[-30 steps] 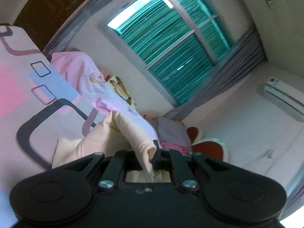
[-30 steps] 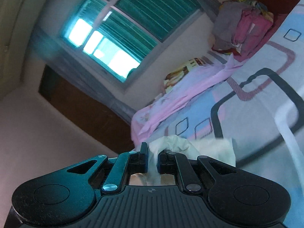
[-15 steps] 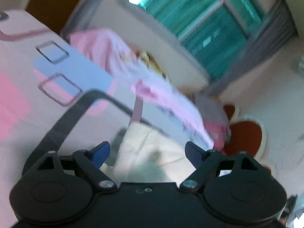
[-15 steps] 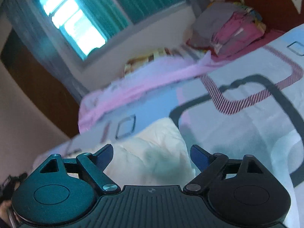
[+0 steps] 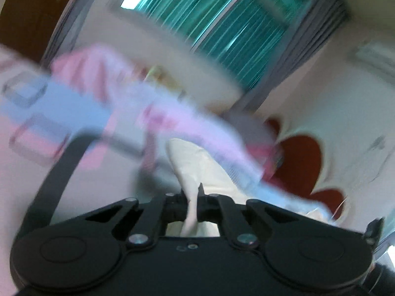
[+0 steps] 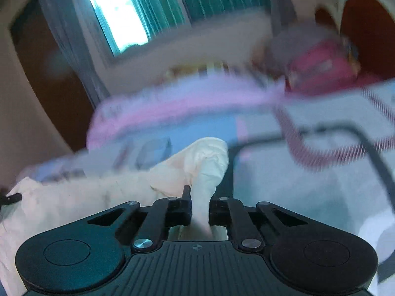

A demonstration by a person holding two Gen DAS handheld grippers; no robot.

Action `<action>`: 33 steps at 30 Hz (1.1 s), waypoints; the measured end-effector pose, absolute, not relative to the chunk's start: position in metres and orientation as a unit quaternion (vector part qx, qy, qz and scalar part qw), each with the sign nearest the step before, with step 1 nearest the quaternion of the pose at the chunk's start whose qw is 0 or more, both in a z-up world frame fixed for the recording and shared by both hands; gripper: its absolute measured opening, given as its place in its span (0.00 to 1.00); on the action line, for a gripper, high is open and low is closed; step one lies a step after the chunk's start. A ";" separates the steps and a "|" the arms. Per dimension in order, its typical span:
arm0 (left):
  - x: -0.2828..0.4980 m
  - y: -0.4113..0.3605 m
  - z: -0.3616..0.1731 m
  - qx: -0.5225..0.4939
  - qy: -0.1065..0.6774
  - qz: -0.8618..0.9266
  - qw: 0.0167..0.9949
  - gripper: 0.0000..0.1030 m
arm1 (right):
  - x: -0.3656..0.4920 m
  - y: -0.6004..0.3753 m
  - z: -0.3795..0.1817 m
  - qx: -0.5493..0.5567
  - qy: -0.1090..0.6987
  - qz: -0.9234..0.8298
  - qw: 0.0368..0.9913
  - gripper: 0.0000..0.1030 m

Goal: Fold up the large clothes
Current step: 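Carry the lifted jacket end over toward the other end and lower it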

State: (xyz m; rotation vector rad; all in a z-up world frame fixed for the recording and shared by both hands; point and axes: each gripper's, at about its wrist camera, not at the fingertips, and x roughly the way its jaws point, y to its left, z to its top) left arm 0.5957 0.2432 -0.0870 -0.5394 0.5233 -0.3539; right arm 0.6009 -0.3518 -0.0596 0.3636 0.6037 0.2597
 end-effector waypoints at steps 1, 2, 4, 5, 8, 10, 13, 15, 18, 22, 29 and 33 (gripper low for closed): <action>0.593 0.242 -0.078 -0.261 0.235 -0.173 0.920 0.03 | 0.599 -0.353 -0.053 0.175 0.275 0.126 0.937 0.08; 0.592 0.241 -0.072 -0.261 0.222 -0.175 0.923 0.03 | 0.599 -0.354 -0.048 0.172 0.262 0.123 0.942 0.08; 0.601 0.236 -0.066 -0.254 0.219 -0.173 0.926 0.03 | 0.609 -0.353 -0.048 0.165 0.263 0.111 0.944 0.08; 0.609 0.233 -0.069 -0.243 0.230 -0.165 0.928 0.03 | 0.618 -0.352 -0.055 0.163 0.282 0.100 0.940 0.08; 0.637 0.225 -0.099 -0.238 0.293 -0.135 0.916 0.03 | 0.644 -0.347 -0.092 0.150 0.367 0.070 0.915 0.08; 0.651 0.220 -0.124 -0.233 0.333 -0.115 0.906 0.03 | 0.653 -0.341 -0.119 0.137 0.422 0.058 0.894 0.09; 0.654 0.215 -0.137 -0.225 0.345 -0.104 0.905 0.04 | 0.653 -0.340 -0.129 0.133 0.427 0.045 0.893 0.09; 0.654 0.211 -0.136 -0.211 0.350 -0.098 0.907 0.09 | 0.654 -0.343 -0.130 0.140 0.430 0.044 0.891 0.11; 0.648 0.213 -0.131 -0.199 0.355 -0.074 0.910 0.43 | 0.654 -0.347 -0.124 0.136 0.430 0.008 0.892 0.59; 0.604 0.229 -0.097 -0.197 0.283 -0.027 0.938 0.71 | 0.608 -0.362 -0.087 0.132 0.360 -0.010 0.923 0.85; 0.510 0.176 -0.063 -0.185 0.230 -0.090 0.951 0.70 | 0.530 -0.324 -0.045 0.111 0.292 0.102 0.945 0.57; 0.512 0.100 -0.067 -0.121 0.251 -0.130 0.952 0.69 | 0.522 -0.260 -0.040 0.060 0.280 0.165 0.944 0.56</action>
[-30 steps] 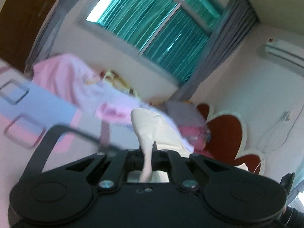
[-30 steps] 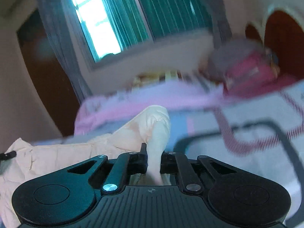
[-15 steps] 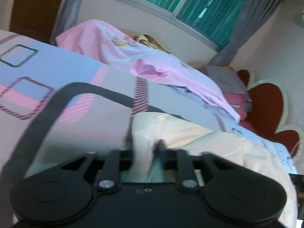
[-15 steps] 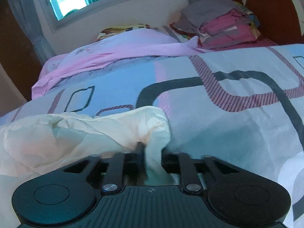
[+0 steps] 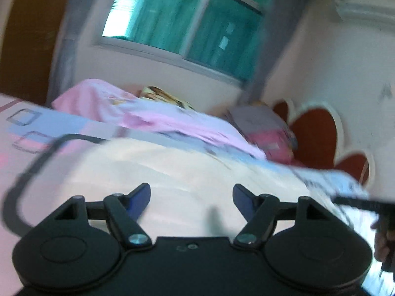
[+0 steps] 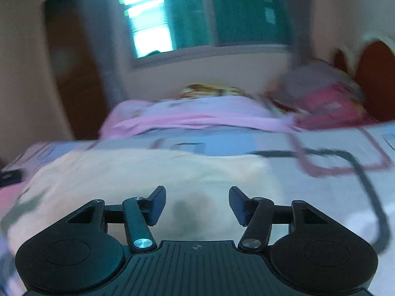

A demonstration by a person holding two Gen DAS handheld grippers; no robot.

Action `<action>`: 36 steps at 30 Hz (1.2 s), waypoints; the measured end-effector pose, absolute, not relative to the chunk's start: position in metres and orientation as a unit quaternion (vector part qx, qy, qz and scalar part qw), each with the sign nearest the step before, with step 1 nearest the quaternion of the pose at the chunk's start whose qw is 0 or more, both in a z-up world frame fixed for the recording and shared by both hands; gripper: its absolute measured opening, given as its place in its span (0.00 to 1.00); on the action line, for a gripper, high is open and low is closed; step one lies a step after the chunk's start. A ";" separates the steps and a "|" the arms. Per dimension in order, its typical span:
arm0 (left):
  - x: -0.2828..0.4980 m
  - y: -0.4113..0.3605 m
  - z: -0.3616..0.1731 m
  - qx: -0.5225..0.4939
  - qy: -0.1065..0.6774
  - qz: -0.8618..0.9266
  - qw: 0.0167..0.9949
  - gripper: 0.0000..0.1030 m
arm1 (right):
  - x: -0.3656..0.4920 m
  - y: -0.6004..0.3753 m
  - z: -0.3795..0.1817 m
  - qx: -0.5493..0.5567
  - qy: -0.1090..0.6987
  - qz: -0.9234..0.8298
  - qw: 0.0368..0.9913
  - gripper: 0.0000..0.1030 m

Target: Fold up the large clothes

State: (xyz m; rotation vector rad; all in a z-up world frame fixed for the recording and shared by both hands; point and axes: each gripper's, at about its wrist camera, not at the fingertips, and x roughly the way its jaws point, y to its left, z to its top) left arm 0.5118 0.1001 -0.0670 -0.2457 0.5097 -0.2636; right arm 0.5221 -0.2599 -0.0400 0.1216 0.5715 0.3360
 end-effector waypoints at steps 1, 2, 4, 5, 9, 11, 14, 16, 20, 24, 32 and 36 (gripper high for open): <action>0.518 0.087 -0.069 -0.121 0.258 -0.138 0.949 0.69 | 0.522 -0.245 -0.039 0.052 0.278 0.173 0.943 0.56; 0.525 0.071 -0.072 -0.124 0.266 -0.150 0.944 0.69 | 0.526 -0.231 -0.038 0.051 0.279 0.183 0.941 0.56; 0.533 0.045 -0.077 -0.091 0.278 -0.156 0.944 0.68 | 0.533 -0.212 -0.043 0.047 0.290 0.187 0.937 0.56; 0.538 0.033 -0.081 -0.072 0.286 -0.155 0.943 0.68 | 0.538 -0.203 -0.046 0.040 0.300 0.182 0.936 0.56; 0.547 0.013 -0.103 -0.016 0.318 -0.133 0.938 0.71 | 0.551 -0.191 -0.080 0.001 0.349 0.157 0.924 0.56; 0.543 0.020 -0.108 -0.014 0.324 -0.137 0.936 0.70 | 0.547 -0.198 -0.080 0.000 0.348 0.149 0.925 0.56; 0.521 0.042 -0.091 -0.016 0.307 -0.118 0.944 0.82 | 0.526 -0.237 -0.067 0.055 0.328 0.115 0.936 0.59; 0.495 0.069 -0.085 -0.026 0.282 -0.081 0.956 0.88 | 0.506 -0.273 -0.061 0.111 0.323 0.085 0.936 0.84; 0.435 0.132 -0.088 -0.073 0.284 0.014 0.956 0.85 | 0.456 -0.338 -0.074 0.234 0.341 0.046 0.909 0.85; 0.387 0.175 -0.101 -0.162 0.298 0.067 0.938 0.81 | 0.418 -0.375 -0.096 0.376 0.354 0.026 0.856 0.85; 0.384 0.185 -0.121 -0.362 0.277 0.029 0.890 0.80 | 0.430 -0.370 -0.119 0.491 0.355 0.038 0.795 0.85; 0.397 0.178 -0.133 -0.405 0.282 0.030 0.869 0.78 | 0.440 -0.371 -0.127 0.508 0.353 0.034 0.785 0.85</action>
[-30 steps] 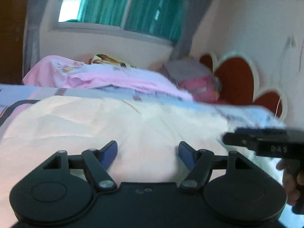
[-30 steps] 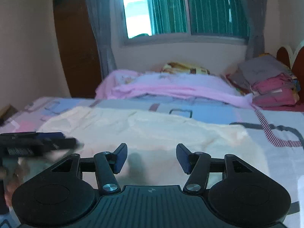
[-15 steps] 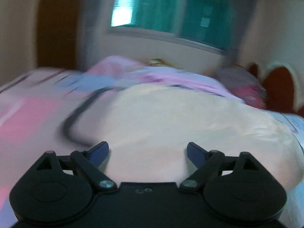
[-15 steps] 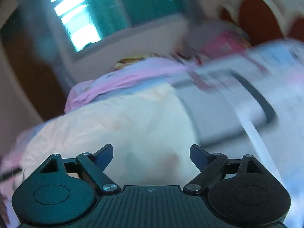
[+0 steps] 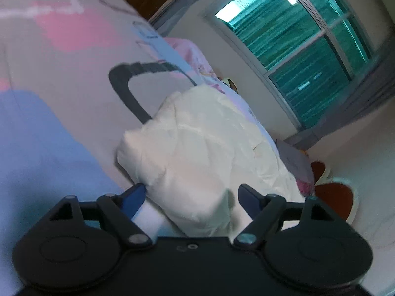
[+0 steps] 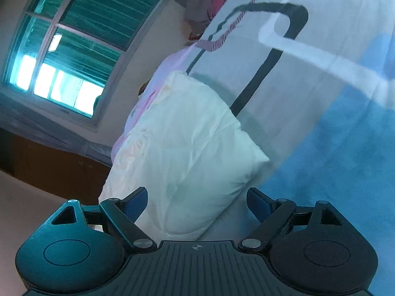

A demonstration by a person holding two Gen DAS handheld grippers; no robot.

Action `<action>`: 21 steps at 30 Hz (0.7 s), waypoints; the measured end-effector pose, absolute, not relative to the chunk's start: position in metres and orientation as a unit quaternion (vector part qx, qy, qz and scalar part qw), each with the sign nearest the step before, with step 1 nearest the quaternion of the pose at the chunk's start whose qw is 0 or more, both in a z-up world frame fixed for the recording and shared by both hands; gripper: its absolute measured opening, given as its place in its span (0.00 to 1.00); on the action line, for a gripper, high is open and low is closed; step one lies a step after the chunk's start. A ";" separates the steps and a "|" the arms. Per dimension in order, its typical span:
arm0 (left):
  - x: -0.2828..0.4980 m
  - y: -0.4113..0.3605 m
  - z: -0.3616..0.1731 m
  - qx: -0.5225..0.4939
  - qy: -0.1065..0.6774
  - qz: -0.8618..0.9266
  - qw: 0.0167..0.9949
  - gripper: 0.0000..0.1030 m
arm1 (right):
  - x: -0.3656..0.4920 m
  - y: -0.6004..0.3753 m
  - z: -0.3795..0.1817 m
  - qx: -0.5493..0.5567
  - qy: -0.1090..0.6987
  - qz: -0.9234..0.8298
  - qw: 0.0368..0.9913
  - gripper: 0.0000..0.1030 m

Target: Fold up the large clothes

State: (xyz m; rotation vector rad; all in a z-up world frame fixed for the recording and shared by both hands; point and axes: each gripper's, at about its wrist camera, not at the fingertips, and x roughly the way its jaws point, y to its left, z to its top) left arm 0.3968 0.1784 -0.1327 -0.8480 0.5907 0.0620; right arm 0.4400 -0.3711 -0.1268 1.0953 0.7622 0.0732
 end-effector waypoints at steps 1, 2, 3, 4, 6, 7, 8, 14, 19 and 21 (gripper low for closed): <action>0.398 0.178 -0.137 -0.414 0.282 0.032 0.865 0.78 | 0.440 -0.372 -0.128 0.511 0.353 0.031 0.783 0.85; 0.401 0.178 -0.140 -0.421 0.282 0.034 0.861 0.78 | 0.440 -0.375 -0.128 0.516 0.354 0.028 0.779 0.85; 0.402 0.180 -0.142 -0.429 0.281 0.036 0.857 0.78 | 0.440 -0.376 -0.130 0.522 0.355 0.026 0.775 0.85; 0.405 0.182 -0.146 -0.434 0.282 0.038 0.855 0.77 | 0.443 -0.375 -0.133 0.526 0.354 0.025 0.773 0.85; 0.410 0.185 -0.150 -0.443 0.281 0.040 0.850 0.76 | 0.450 -0.375 -0.137 0.527 0.355 0.022 0.772 0.85; 0.413 0.186 -0.152 -0.445 0.280 0.041 0.850 0.76 | 0.450 -0.375 -0.138 0.528 0.353 0.022 0.772 0.84; 0.416 0.187 -0.153 -0.446 0.279 0.041 0.849 0.76 | 0.454 -0.375 -0.139 0.529 0.352 0.022 0.771 0.84; 0.432 0.190 -0.153 -0.440 0.277 0.049 0.853 0.75 | 0.473 -0.370 -0.144 0.525 0.347 0.014 0.777 0.84; 0.448 0.188 -0.151 -0.428 0.283 0.059 0.856 0.59 | 0.479 -0.356 -0.136 0.482 0.361 0.000 0.798 0.83; 0.451 0.186 -0.150 -0.415 0.290 0.058 0.860 0.43 | 0.482 -0.349 -0.130 0.446 0.369 -0.011 0.815 0.63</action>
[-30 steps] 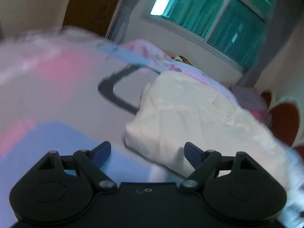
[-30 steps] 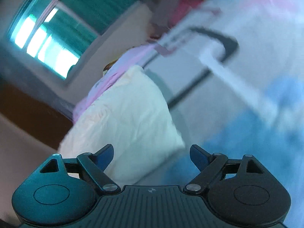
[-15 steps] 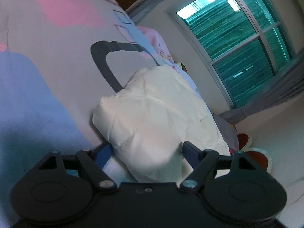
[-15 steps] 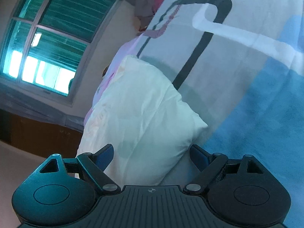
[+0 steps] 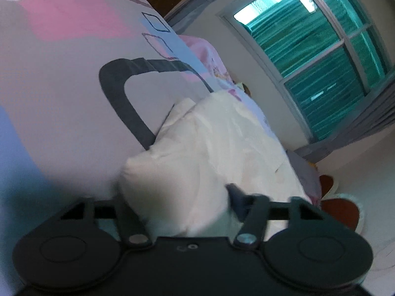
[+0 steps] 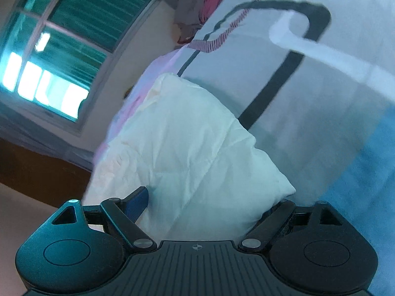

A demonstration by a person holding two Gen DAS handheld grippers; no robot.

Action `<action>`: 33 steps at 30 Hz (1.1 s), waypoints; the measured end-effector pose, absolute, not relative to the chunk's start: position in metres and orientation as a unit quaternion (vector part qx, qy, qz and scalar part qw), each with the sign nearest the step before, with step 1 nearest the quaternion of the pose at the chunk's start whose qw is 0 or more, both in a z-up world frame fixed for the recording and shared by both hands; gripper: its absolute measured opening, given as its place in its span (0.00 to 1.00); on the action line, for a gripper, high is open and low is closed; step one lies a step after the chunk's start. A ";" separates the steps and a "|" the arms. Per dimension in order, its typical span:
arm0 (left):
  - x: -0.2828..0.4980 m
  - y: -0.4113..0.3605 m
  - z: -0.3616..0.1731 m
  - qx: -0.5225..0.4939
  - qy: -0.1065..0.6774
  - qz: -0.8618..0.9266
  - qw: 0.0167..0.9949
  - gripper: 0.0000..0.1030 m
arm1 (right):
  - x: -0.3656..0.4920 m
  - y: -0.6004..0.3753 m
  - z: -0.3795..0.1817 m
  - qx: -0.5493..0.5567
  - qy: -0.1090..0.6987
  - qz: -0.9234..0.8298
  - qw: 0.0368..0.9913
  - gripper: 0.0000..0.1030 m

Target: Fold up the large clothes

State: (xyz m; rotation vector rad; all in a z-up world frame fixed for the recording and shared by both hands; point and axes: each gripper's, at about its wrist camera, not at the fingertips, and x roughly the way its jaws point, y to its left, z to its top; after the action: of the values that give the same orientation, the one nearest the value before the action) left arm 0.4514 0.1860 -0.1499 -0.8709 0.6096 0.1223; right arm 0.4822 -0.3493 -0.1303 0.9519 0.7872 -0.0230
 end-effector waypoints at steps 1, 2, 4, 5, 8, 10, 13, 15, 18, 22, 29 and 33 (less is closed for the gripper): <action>0.452 0.185 -0.148 -0.407 0.289 0.052 0.865 0.35 | 0.482 -0.348 -0.128 0.441 0.367 -0.010 0.819 0.55; 0.451 0.183 -0.145 -0.398 0.287 0.049 0.870 0.32 | 0.481 -0.347 -0.126 0.437 0.363 -0.009 0.823 0.47; 0.449 0.176 -0.134 -0.371 0.285 0.045 0.883 0.23 | 0.478 -0.345 -0.120 0.423 0.358 -0.007 0.832 0.37; 0.447 0.173 -0.129 -0.361 0.284 0.043 0.887 0.22 | 0.476 -0.344 -0.116 0.415 0.355 -0.005 0.838 0.32; 0.439 0.166 -0.113 -0.336 0.280 0.039 0.898 0.20 | 0.468 -0.340 -0.104 0.395 0.351 -0.002 0.849 0.27; 0.433 0.161 -0.103 -0.319 0.280 0.035 0.905 0.20 | 0.463 -0.339 -0.098 0.387 0.350 -0.001 0.853 0.26; 0.418 0.155 -0.090 -0.307 0.278 0.029 0.910 0.20 | 0.450 -0.343 -0.088 0.383 0.349 0.001 0.855 0.26; 0.406 0.150 -0.083 -0.303 0.279 0.025 0.911 0.20 | 0.437 -0.346 -0.083 0.379 0.348 0.006 0.857 0.26; 0.385 0.143 -0.073 -0.295 0.280 0.020 0.913 0.20 | 0.418 -0.351 -0.072 0.375 0.348 0.008 0.859 0.26; 0.355 0.135 -0.067 -0.291 0.285 0.018 0.913 0.20 | 0.388 -0.359 -0.067 0.371 0.353 0.009 0.859 0.26; 0.301 0.128 -0.067 -0.296 0.292 0.018 0.909 0.20 | 0.328 -0.372 -0.059 0.371 0.355 0.008 0.858 0.26; 0.272 0.126 -0.069 -0.295 0.295 0.017 0.908 0.20 | 0.298 -0.375 -0.057 0.367 0.357 0.009 0.859 0.26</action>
State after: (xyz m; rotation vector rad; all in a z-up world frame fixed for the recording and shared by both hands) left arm 0.2724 0.1264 -0.0691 -0.6094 0.6095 0.0344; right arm 0.2976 -0.3749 -0.0573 0.7711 0.7503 0.0183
